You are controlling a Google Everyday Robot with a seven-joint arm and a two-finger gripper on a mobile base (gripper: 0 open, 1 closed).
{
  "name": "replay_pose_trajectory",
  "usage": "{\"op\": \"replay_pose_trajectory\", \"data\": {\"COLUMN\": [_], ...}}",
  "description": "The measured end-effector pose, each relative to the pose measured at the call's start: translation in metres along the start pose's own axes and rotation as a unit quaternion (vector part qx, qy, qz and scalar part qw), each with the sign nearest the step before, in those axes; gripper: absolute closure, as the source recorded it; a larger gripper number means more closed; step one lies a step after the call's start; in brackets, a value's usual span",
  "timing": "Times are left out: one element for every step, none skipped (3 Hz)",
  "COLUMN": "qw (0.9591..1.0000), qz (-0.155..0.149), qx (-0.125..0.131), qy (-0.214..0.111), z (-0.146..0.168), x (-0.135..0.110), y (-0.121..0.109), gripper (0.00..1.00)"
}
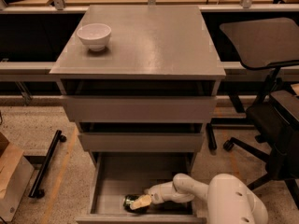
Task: Place green can into bottom drawer
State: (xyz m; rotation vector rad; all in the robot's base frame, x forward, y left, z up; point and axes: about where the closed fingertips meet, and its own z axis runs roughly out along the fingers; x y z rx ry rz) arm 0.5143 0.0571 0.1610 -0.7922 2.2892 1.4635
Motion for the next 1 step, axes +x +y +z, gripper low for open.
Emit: {"op": "replay_pose_trajectory", "data": {"qw": [1.0], "qz": [0.0], "qx": [0.0], "qy": [0.0], "z": [0.0001], "x": [0.0], "y": [0.0], "gripper": [0.0]}}
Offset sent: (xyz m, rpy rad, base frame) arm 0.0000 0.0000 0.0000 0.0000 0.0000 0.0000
